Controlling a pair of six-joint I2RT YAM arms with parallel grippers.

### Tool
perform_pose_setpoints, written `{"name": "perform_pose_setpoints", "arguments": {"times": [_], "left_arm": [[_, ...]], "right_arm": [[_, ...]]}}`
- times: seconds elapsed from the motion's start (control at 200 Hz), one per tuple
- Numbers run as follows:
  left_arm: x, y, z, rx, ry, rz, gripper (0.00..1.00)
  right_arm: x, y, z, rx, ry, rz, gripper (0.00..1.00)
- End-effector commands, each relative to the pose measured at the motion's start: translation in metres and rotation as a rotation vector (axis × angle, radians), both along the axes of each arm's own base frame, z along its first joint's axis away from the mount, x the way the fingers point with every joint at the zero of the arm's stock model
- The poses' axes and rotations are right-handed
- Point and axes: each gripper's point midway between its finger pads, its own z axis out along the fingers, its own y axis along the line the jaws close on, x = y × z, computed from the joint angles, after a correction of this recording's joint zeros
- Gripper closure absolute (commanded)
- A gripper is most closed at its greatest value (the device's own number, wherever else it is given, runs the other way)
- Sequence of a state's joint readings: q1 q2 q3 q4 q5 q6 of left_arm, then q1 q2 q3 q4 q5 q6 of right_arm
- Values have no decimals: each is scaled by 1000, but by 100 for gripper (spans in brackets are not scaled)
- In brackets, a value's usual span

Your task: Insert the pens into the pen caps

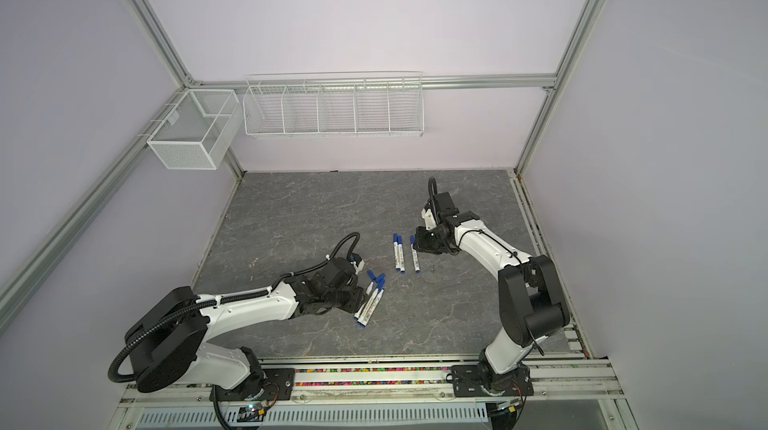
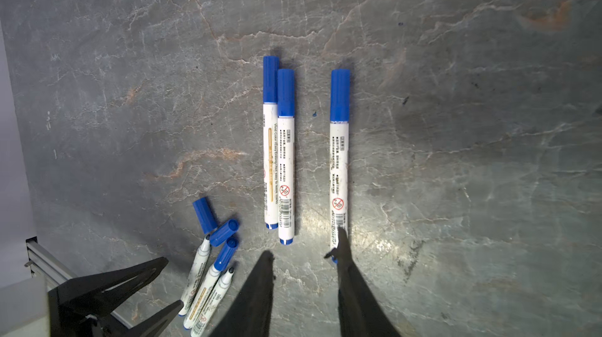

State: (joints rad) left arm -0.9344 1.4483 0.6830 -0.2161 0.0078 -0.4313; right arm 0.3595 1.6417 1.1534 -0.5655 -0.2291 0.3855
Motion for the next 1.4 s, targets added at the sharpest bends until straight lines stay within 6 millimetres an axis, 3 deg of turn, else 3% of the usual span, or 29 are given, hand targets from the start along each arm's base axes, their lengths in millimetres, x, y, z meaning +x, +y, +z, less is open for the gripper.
{"name": "perform_pose_setpoints", "arguments": {"times": [0.0, 0.295, 0.56, 0.835, 0.965, 1.02, 1.195, 1.304, 1.394], "left_arm": [[3, -1, -1, 50, -15, -11, 52], [4, 2, -14, 107, 9, 6, 60], [-6, 23, -32, 202, 58, 31, 70], [-13, 36, -37, 226, 74, 51, 88], [-4, 32, -22, 193, 23, 68, 100], [2, 28, -11, 163, -10, 77, 100], [18, 4, 47, -88, -146, 116, 100], [27, -1, 80, -225, -245, 141, 100], [30, -4, 101, -309, -290, 151, 100]], "right_arm": [[-1, 2, 9, 21, -23, 1, 65], [-3, 0, 8, 11, -25, 7, 65], [-4, -3, 10, 4, -37, 3, 65], [-4, -3, 15, 12, -45, 2, 65], [-8, 2, 22, 42, -59, 20, 65], [-12, 10, 28, 74, -71, 45, 65], [-41, 64, 58, 221, -133, 233, 63], [-60, 100, 75, 333, -132, 344, 60], [-68, 119, 85, 409, -127, 380, 56]]}}
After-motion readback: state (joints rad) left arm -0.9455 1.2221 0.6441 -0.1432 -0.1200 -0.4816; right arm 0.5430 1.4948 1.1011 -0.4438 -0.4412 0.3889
